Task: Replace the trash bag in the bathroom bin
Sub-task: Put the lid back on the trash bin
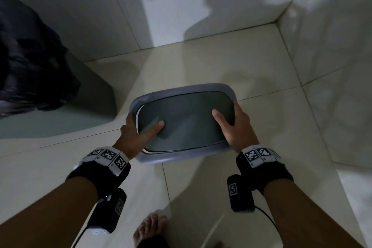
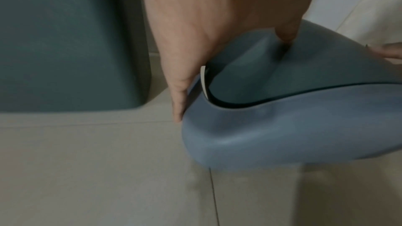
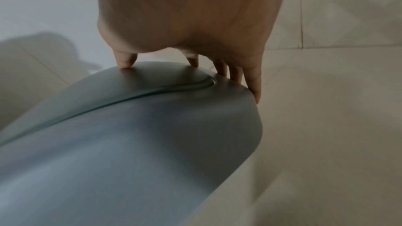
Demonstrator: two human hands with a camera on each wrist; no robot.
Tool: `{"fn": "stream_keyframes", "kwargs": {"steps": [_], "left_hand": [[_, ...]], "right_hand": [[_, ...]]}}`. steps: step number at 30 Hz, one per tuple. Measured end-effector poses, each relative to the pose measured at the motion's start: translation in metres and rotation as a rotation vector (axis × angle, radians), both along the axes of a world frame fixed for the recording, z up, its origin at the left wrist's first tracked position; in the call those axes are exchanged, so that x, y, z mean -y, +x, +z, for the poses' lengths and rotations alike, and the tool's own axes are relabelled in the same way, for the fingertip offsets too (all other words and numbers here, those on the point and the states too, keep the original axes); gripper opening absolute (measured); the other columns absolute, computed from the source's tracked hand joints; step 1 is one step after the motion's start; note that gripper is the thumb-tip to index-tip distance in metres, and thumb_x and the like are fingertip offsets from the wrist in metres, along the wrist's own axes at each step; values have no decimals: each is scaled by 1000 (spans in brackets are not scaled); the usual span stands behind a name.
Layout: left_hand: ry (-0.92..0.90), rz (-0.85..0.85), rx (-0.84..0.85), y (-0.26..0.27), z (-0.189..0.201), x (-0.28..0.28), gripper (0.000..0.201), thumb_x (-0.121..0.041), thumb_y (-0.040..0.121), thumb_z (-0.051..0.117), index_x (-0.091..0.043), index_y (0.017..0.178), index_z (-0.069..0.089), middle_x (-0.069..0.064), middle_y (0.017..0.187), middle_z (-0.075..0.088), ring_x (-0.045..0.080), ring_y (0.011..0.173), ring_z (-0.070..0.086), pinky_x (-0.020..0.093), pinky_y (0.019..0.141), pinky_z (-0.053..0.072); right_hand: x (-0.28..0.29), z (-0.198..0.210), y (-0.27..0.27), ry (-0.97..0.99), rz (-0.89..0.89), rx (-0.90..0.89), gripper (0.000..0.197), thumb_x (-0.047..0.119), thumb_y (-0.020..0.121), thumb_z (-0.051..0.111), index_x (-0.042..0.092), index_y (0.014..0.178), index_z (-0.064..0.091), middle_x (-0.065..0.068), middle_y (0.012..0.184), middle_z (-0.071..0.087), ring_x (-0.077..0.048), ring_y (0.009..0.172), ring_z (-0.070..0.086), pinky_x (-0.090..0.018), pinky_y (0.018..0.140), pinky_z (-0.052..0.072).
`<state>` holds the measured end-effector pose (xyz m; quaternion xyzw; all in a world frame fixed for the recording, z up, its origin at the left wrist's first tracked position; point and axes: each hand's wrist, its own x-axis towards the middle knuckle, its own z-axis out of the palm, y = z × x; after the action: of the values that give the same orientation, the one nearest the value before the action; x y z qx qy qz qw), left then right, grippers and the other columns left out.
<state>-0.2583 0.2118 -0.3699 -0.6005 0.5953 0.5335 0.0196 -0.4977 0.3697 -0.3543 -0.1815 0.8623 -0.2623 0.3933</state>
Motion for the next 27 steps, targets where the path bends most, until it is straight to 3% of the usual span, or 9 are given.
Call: {"fn": "stream_keyframes", "kwargs": {"steps": [4, 10, 15, 17, 20, 27], "left_hand": [[-21, 30, -49, 7, 80, -4, 109, -84, 45, 69, -49, 137, 22, 5, 140, 43, 27, 125, 49, 47, 102, 45], [-104, 60, -82, 32, 212, -9, 108, -86, 46, 65, -59, 136, 12, 11, 139, 43, 31, 123, 50, 47, 104, 44], [-163, 127, -128, 85, 292, -3, 104, -84, 49, 66, -68, 133, 8, 10, 137, 47, 28, 120, 54, 46, 101, 47], [-204, 158, -163, 111, 319, 4, 96, -82, 51, 67, -71, 129, 12, 8, 136, 49, 25, 119, 54, 45, 100, 48], [-247, 193, -189, 158, 343, 21, 93, -78, 56, 68, -66, 133, 18, 7, 135, 50, 25, 117, 56, 45, 96, 51], [-287, 245, -55, 258, 357, 75, 98, -86, 55, 60, -62, 137, 12, 2, 144, 38, 26, 127, 45, 49, 105, 42]], "right_hand": [[4, 80, 0, -72, 39, -48, 100, 94, 59, 39, 43, 143, 21, -1, 144, 40, -25, 127, 46, -50, 102, 43], [9, 212, 20, -189, 159, -99, 84, 87, 68, 44, 50, 140, 20, 0, 137, 44, -22, 122, 49, -49, 96, 48], [25, 294, 61, -243, 285, -89, 80, 81, 71, 47, 51, 139, 18, 0, 136, 39, -19, 124, 44, -46, 98, 46], [39, 317, 84, -273, 334, -72, 81, 79, 71, 50, 52, 140, 17, 1, 137, 38, -18, 126, 42, -44, 100, 45], [67, 337, 124, -286, 405, -56, 80, 78, 72, 51, 53, 139, 16, 3, 138, 36, -15, 127, 40, -42, 101, 44], [154, 344, 214, -293, 496, -31, 80, 78, 73, 50, 53, 140, 14, 1, 137, 38, -17, 124, 43, -39, 99, 45]]}}
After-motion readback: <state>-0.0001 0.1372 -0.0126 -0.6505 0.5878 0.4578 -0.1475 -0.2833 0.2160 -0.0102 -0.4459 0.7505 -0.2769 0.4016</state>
